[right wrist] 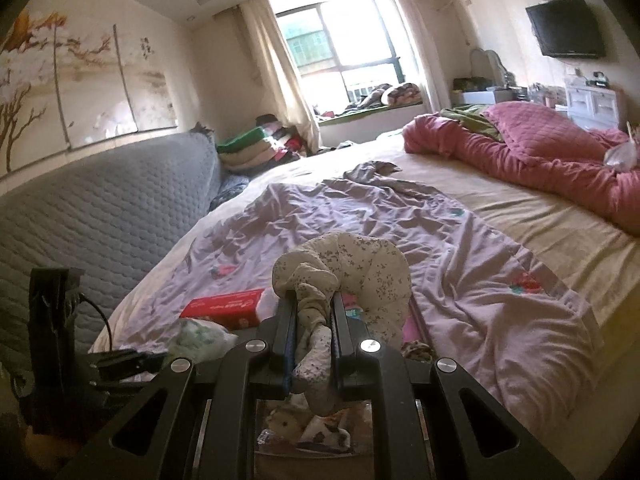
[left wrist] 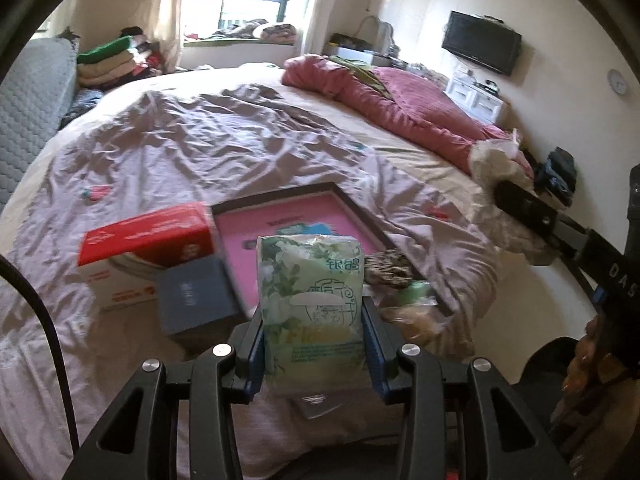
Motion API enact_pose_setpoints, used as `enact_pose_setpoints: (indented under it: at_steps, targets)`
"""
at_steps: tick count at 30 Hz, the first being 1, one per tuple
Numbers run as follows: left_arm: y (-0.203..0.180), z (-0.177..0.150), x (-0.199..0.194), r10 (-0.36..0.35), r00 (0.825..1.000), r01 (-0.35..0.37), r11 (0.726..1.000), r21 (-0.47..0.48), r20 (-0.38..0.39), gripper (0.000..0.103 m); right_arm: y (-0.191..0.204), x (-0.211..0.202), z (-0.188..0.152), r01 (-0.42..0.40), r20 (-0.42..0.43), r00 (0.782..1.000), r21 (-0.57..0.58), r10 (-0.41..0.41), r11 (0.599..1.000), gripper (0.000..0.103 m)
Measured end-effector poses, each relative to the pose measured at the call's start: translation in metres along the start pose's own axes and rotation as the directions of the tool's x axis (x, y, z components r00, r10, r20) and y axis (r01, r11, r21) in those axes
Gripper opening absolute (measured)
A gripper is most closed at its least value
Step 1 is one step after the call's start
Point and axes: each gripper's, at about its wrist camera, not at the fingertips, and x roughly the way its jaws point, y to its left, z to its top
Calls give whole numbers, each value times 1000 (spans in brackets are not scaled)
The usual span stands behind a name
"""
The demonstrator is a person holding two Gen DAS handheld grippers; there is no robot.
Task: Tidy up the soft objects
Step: 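Carry the Flower packet with the left tool over the tray while the right tool carries the scrunchie, then lower the Flower packet onto the tray and open the left tool while the right tool releases the scrunchie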
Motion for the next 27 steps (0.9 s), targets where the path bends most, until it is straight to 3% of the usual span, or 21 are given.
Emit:
enact_pose_setpoints:
  at_steps: [10, 18, 27]
  targets:
    - [-46, 2, 50, -22, 997, 27, 998, 57, -70, 42, -17, 7, -5, 4, -5, 1000, 27, -4, 1000, 15]
    - [-47, -5, 84, -15, 991, 22, 998, 57, -130, 42, -35, 27, -15, 2, -41, 999, 65, 1, 998, 15]
    - [-45, -7, 105, -1, 990, 13, 996, 83, -143, 42, -49, 60, -31, 12, -107, 994, 86, -3, 996, 15]
